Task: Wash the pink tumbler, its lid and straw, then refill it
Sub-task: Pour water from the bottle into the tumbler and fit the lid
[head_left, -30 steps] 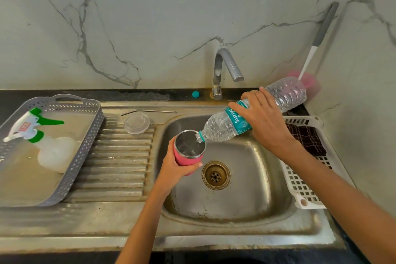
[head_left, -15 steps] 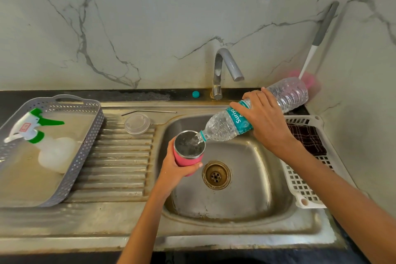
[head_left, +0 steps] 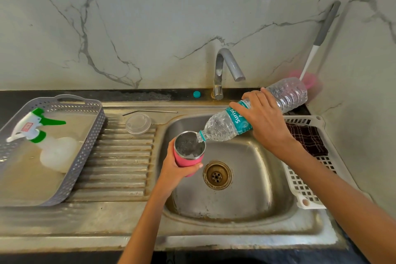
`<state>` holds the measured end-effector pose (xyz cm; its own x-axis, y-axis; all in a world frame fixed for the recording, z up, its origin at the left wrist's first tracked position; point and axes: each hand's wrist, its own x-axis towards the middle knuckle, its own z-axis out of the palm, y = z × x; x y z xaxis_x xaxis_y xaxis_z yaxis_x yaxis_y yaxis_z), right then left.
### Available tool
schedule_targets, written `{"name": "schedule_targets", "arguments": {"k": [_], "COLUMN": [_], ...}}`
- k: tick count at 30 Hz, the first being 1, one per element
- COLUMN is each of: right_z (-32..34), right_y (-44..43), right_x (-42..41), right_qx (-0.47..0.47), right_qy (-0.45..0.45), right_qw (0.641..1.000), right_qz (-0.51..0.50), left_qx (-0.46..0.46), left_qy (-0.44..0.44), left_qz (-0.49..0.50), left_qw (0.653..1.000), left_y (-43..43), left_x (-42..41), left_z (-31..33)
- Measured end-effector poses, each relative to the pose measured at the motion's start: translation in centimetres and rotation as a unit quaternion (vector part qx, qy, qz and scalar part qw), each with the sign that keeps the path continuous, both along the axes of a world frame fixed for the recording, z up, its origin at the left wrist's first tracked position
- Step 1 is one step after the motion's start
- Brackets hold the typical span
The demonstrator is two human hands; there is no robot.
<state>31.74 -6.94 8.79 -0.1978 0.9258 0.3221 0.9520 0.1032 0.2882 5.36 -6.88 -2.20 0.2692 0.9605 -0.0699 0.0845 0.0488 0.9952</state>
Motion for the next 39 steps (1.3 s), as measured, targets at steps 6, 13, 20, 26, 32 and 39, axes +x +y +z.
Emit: {"name": "schedule_targets", "arguments": {"k": [6, 13, 20, 26, 32, 39], "right_z": [-0.1, 0.2, -0.3, -1.0, -1.4, -1.7], "right_y": [0.2, 0.2, 0.1, 0.0, -0.3, -0.7], "right_x": [0.0, 0.0, 0.0, -0.3, -1.7, -4.9], "right_qx": [-0.007, -0.010, -0.004, 0.003, 0.002, -0.069], "right_qy": [-0.009, -0.010, 0.014, 0.057, 0.129, 0.247], "right_qw": [1.000, 1.000, 1.000, 0.998, 0.991, 0.966], "right_qz": [-0.010, -0.018, -0.010, -0.017, -0.028, -0.035], "left_qx": [-0.002, 0.000, 0.000, 0.012, 0.014, 0.028], "left_qy": [0.005, 0.007, -0.003, -0.020, -0.038, -0.062], "left_qz": [0.008, 0.007, 0.008, 0.018, 0.044, 0.071], "left_qw": [1.000, 1.000, 1.000, 1.000, 0.998, 0.995], "left_y": [0.3, 0.3, 0.1, 0.0, -0.1, -0.1], "left_x": [-0.1, -0.1, -0.2, -0.7, -1.9, -3.4], "left_z": [-0.2, -0.3, -0.1, 0.5, 1.3, 2.5]}}
